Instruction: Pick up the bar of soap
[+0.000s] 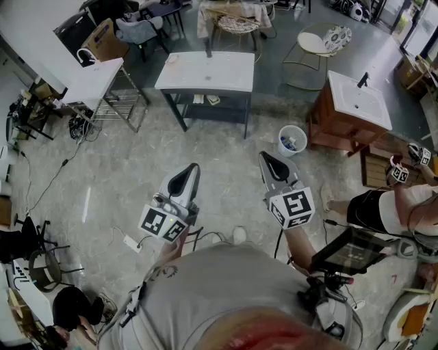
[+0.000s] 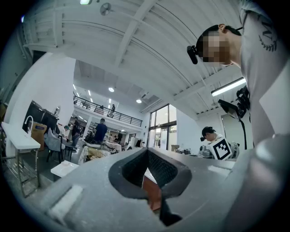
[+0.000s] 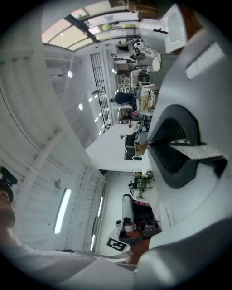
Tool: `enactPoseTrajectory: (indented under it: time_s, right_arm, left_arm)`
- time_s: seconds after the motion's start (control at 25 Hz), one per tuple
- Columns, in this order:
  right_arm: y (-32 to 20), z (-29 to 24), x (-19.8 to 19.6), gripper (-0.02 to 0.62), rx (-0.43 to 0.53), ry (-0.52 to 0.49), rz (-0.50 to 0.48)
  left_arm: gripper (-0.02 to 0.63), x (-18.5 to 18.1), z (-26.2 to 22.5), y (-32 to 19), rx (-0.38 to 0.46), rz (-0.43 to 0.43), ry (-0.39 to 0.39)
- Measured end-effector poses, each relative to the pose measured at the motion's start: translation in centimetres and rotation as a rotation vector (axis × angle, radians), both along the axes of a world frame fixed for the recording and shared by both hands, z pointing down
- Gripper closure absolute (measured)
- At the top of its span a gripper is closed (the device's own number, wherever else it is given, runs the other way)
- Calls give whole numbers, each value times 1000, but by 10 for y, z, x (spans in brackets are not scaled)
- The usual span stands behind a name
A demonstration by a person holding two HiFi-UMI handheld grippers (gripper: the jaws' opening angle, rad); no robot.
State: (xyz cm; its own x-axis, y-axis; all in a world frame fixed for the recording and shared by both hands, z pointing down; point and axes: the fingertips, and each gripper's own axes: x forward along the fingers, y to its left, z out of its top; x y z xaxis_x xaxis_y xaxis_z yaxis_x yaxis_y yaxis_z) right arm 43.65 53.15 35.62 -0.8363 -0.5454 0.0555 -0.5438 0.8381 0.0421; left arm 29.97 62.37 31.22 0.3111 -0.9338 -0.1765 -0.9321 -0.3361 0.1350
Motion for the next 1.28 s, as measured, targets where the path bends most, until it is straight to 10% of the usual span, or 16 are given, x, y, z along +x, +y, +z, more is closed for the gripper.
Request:
enactPoseTrajectory:
  time_s: [0.72,1.28]
  right_arm:
    - [26,4,-23,592,-87,-100,-65]
    - [18,43,-47,592,-153,13,-144]
  left_arm:
    - [609,-7,-19,61,40,-201,-21]
    - [609,-26,-3,68,66,-295,25]
